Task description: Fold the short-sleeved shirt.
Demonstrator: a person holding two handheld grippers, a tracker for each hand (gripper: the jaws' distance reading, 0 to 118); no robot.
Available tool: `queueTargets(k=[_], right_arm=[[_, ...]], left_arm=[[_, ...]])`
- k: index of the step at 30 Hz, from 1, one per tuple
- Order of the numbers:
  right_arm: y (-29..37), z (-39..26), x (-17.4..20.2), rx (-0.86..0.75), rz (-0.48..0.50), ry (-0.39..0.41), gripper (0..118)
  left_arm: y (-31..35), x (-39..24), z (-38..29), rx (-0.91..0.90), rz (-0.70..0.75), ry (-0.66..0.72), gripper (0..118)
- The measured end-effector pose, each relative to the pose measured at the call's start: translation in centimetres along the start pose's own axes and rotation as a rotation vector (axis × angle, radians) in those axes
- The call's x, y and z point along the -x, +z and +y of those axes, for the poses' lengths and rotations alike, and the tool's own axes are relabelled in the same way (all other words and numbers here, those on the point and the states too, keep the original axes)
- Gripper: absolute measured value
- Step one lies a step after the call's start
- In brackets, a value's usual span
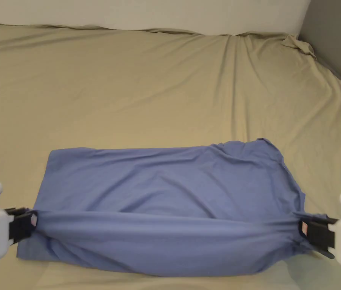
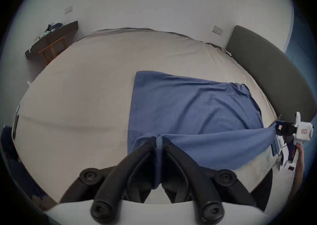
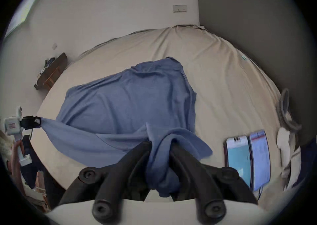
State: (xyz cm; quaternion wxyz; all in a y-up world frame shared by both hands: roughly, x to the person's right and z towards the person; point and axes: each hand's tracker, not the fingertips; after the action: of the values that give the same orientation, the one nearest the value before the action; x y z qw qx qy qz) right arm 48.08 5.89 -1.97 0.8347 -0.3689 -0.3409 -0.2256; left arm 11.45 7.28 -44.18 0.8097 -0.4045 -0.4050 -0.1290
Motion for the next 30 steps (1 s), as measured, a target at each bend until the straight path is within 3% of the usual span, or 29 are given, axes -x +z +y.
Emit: queueTargets(k=[5,6,11,12,14,15,16,17,18,21,23,24,25,26,27,28,30], right_arm=[[-8.1,4.5,0.4,0.077,-0.023,0.036,10],[-9.4,4.9,0.4,0.096,-0.034,0.043,10],[-12.1,5.0,0.6,0.155,-0.057,0.100,10],[-12.1,4.6,0.8,0.154,-0.054,0.107,18],[-11.7,4.4,1.0,0.143,-0.070,0.129,78],[-11.4,4.2,1.0,0.139,-0.077,0.129,92],[-10.9,3.8,1.2,0.138,-0.081,0.129,92],[-9.6,3.5,1.3,0.098,-0.067,0.133,114],[-8.1,3.2,1.5,0.050,-0.063,0.131,117],[-3.4,1.5,2.2,-0.014,-0.040,0.112,117],[0.4,-0.6,2.7,-0.076,-0.009,0.114,112],[2.4,-1.8,3.3,-0.114,0.014,0.115,85],[4.1,-3.1,3.7,-0.135,0.035,0.126,38],[5.3,-4.4,4.1,-0.140,0.029,0.109,2],[6.8,-6.2,4.4,-0.188,0.003,0.085,2],[7.8,-7.3,4.7,-0.172,0.067,0.087,2],[9.4,-9.4,5.1,-0.165,0.083,0.054,2]], left_arm=[[-8.5,0.9,2.9,0.099,0.068,-0.030,3],[-9.9,1.2,2.9,0.140,0.037,0.020,3],[-11.9,1.9,2.0,0.177,0.041,0.034,3],[-11.6,2.1,2.0,0.161,0.030,0.054,6],[-10.7,2.0,1.7,0.138,0.018,0.061,44],[-10.2,1.9,1.6,0.119,0.057,0.045,57],[-9.4,1.6,1.3,0.104,0.101,0.025,57],[-8.4,1.5,0.8,0.092,0.127,0.013,91],[-6.8,1.4,0.5,0.047,0.133,-0.033,100],[-1.8,0.7,-1.2,-0.036,0.093,-0.030,100],[2.9,0.3,-3.5,-0.150,0.041,-0.009,97],[5.6,0.1,-5.0,-0.246,-0.029,0.014,75],[7.7,-0.2,-6.3,-0.330,-0.099,0.045,36],[9.4,-0.8,-7.5,-0.385,-0.111,0.072,0],[10.8,-1.5,-8.6,-0.388,-0.049,0.078,0],[11.9,-1.9,-9.3,-0.344,-0.020,0.045,0],[12.5,-2.6,-11.1,-0.258,0.051,-0.049,0]])
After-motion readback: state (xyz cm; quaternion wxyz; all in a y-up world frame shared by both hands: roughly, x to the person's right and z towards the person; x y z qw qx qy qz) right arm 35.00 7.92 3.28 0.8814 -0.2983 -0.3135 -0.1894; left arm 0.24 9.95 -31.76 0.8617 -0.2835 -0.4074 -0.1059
